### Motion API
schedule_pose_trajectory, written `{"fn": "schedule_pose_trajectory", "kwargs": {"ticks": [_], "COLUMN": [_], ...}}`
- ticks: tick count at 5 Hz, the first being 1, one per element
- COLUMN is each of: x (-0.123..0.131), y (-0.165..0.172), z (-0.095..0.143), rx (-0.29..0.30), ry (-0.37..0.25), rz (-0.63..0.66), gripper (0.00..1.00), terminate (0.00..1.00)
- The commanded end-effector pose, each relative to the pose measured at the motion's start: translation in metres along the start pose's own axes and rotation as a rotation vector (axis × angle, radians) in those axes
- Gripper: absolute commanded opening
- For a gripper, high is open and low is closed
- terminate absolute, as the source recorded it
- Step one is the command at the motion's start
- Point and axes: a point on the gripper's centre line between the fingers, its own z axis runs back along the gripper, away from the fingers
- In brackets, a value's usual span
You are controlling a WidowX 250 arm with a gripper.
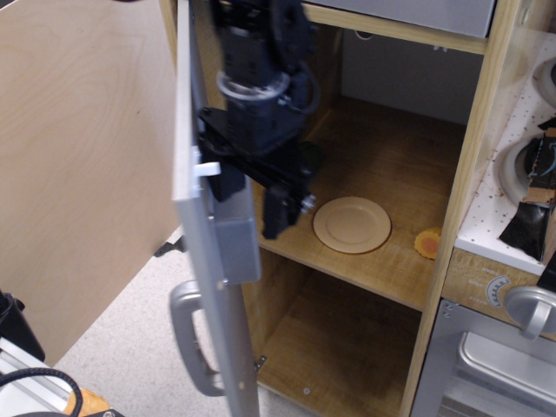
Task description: Open fridge
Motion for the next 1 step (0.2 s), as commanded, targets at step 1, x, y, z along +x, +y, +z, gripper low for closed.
{"fn": "schedule_pose_trajectory", "kwargs": {"ticks": [1], "x": [-0.0012], "y": [0.0365], "z": [0.0104], "rx": [0.039], "ry": [-0.098], "rz": [-0.011], "gripper": [1.0], "terminate": [1.0]}}
